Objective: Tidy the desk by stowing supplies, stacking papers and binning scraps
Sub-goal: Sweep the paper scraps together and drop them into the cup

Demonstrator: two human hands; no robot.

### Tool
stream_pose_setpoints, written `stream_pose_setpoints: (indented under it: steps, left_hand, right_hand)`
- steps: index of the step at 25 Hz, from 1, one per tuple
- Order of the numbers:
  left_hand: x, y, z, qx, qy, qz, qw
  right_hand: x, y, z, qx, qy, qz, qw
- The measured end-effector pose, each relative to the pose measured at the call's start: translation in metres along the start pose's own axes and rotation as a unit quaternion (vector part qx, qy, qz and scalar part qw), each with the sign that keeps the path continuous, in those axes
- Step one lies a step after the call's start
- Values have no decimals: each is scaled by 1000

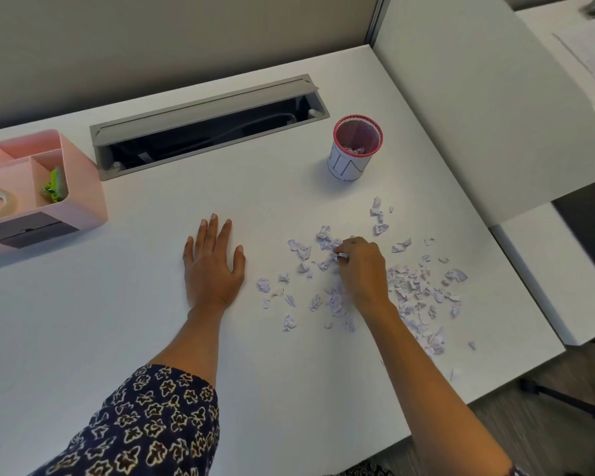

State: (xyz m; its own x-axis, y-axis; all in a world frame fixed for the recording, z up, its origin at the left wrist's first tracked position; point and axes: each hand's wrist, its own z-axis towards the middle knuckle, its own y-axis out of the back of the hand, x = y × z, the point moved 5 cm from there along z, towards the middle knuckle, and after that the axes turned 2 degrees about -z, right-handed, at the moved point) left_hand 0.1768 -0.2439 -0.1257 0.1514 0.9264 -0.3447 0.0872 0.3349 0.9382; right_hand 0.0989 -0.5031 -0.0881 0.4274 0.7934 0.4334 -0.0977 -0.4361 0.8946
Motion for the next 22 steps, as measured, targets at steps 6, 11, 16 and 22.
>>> stream_pose_setpoints:
  steps: [6,11,16,22]
  left_hand:
    - [0,0,0,-3,1,-1,1000]
    - [-1,1,0,-2,3,-3,1000]
    - [-1,1,0,-1,8,-5,1000]
    - [-1,3,1,-3,6,-14,1000]
  right_hand:
    - [7,46,21,-6,-101,182,978]
    - [32,103,70,-47,-68,242,967]
    - [52,123,153,-46,-52,84,994]
    - [68,100,198,42,-60,-103,992]
